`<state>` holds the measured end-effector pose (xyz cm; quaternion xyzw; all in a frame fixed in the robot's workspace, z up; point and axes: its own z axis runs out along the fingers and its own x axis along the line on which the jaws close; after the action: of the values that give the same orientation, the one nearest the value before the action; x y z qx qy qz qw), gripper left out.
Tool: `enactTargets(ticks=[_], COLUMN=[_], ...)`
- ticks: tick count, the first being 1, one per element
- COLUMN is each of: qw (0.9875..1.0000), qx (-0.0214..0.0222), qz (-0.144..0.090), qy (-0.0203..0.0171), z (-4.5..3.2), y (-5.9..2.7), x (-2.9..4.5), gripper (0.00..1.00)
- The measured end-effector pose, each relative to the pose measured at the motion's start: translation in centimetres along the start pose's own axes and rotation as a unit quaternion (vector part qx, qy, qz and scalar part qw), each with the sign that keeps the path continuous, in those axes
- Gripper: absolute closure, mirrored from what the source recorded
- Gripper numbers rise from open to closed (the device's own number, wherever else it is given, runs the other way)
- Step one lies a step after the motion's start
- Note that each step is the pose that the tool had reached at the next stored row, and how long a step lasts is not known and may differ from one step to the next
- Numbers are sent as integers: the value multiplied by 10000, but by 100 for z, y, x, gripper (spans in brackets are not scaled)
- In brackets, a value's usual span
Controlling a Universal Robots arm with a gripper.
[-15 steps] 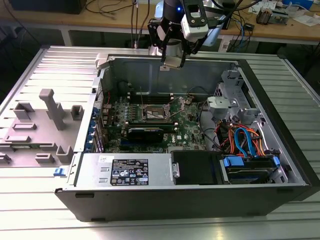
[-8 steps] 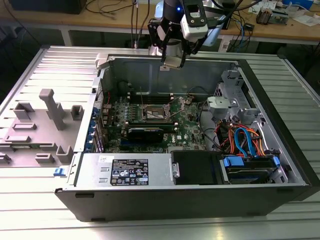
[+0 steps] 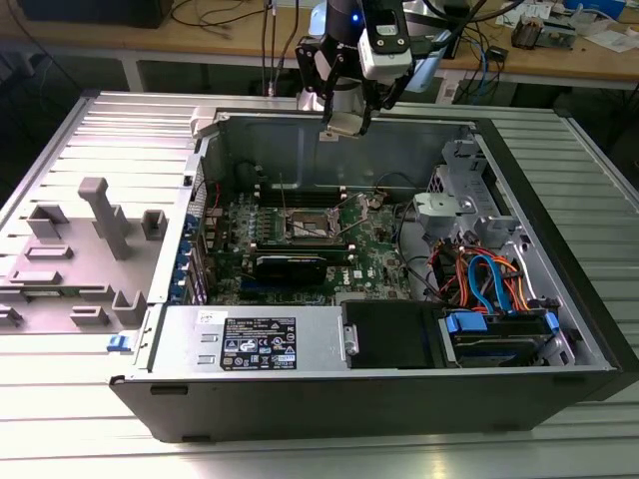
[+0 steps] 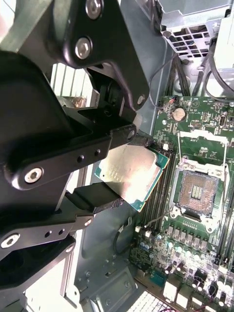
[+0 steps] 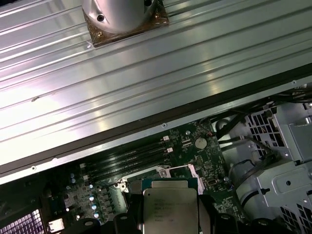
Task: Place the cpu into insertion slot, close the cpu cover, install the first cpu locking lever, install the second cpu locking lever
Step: 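Place the cpu into insertion slot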
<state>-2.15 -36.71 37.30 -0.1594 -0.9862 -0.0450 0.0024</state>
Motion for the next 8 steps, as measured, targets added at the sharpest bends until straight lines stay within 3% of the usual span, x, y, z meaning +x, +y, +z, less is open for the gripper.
enactTargets(ticks=[3,8], qw=[10000,9995], qx=[0,-6], qz=[33,328], qy=[-3,-29], z=[4,31], y=[-2,-5], x=[0,-1], gripper=[46,46])
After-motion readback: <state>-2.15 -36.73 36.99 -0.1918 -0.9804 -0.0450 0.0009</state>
